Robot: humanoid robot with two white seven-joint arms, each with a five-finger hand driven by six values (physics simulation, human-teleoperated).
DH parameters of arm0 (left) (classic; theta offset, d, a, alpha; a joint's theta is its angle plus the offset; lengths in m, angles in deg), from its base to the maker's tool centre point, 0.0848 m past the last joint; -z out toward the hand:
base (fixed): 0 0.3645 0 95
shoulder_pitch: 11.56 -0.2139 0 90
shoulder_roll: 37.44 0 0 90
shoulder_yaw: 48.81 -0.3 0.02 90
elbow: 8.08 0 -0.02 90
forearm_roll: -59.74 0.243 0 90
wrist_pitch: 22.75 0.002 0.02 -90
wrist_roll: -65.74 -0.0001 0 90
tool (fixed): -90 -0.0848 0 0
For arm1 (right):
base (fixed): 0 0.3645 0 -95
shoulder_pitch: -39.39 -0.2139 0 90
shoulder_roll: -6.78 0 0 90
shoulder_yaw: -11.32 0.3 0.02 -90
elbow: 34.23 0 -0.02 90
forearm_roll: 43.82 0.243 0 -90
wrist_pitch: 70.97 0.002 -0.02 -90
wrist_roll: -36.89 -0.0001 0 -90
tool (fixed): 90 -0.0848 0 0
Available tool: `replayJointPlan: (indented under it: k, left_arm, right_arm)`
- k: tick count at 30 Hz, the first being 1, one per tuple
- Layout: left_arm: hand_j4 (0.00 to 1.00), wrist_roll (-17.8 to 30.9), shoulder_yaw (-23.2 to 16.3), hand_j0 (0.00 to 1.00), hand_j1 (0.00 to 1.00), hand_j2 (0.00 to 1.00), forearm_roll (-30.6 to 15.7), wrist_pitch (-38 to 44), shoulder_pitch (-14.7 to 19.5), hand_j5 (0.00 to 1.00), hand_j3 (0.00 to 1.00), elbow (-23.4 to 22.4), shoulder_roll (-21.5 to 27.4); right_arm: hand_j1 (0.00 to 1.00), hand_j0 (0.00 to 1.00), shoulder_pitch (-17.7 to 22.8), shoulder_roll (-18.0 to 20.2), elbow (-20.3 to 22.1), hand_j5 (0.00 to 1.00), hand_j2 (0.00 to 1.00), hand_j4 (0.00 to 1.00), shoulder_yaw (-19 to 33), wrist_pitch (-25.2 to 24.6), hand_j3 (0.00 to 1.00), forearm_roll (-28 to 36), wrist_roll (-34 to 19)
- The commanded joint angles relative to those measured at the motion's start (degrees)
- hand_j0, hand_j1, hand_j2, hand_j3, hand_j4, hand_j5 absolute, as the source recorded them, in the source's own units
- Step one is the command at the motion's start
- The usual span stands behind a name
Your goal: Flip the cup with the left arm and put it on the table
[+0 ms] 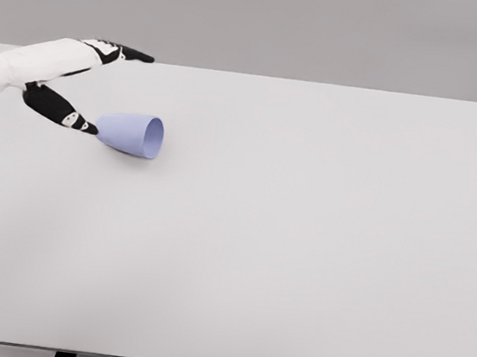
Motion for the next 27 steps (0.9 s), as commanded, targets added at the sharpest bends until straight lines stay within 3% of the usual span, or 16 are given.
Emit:
replayJointPlan:
  k: [1, 3, 5, 7, 10, 13, 16, 24, 27]
  left_arm:
    - [1.0, 0.13, -3.96, 1.0, 1.0, 1.0, -3.67, 1.72, 0.0, 1.0, 1.0, 0.39, 1.86]
    - [1.0, 0.49, -5.81, 1.0, 1.0, 1.0, -3.85, 6.29, 0.61, 1.0, 1.0, 0.39, 0.99]
    - [1.0, 0.4, -6.69, 1.0, 1.0, 1.0, -7.09, 11.04, 0.7, 1.0, 1.0, -3.56, -4.55]
    - [1.0, 0.22, -6.78, 1.0, 1.0, 1.0, -7.8, 15.51, 1.14, 1.0, 1.0, -5.59, -5.52]
    - [1.0, -1.88, -7.04, 1.0, 1.0, 1.0, 2.13, 16.75, 1.5, 1.0, 1.0, -5.68, -6.22]
    - [1.0, -2.77, -8.53, 1.0, 1.0, 1.0, 3.44, 14.29, 1.41, 1.0, 1.0, -5.41, -6.05]
    - [1.0, -2.85, -9.24, 1.0, 1.0, 1.0, 9.85, 11.93, 1.49, 1.0, 1.0, -5.5, -6.22]
    - [1.0, -2.85, -10.12, 1.0, 1.0, 1.0, 11.18, 11.66, 1.58, 1.0, 1.0, -9.63, -8.86]
    - [1.0, -2.85, -10.12, 1.0, 1.0, 1.0, 15.31, 11.74, 1.58, 1.0, 1.0, -10.24, -9.82]
  right_arm:
    - [1.0, 1.0, 0.09, 0.0, 0.0, 1.0, 1.0, 1.0, 0.0, 0.03, 1.0, -0.02, -0.01]
    - [1.0, 1.0, 0.0, 0.0, 0.0, 1.0, 1.0, 1.0, 0.0, 0.03, 1.0, -0.02, -0.01]
    - [1.0, 1.0, 0.0, 0.0, 0.0, 1.0, 1.0, 1.0, 0.0, -0.06, 1.0, -0.02, -0.01]
    - [1.0, 1.0, 0.0, 0.0, 0.0, 1.0, 1.0, 1.0, 0.0, 0.03, 1.0, -0.02, -0.01]
    - [1.0, 1.0, 0.0, 0.0, 0.0, 1.0, 1.0, 1.0, 0.0, 0.03, 1.0, -0.02, -0.01]
    - [1.0, 1.0, 0.0, 0.0, 0.0, 1.0, 1.0, 1.0, 0.0, -0.06, 1.0, 0.06, -0.01]
    - [1.0, 1.0, 0.0, 0.0, 0.0, 1.0, 1.0, 1.0, 0.0, 0.03, 1.0, -0.02, -0.01]
    - [1.0, 1.0, 0.0, 0.0, 0.0, 1.0, 1.0, 1.0, 0.0, 0.03, 1.0, 0.07, -0.01]
    - [1.0, 1.0, 0.0, 0.0, 0.0, 1.0, 1.0, 1.0, 0.0, -0.06, 1.0, 0.06, -0.01]
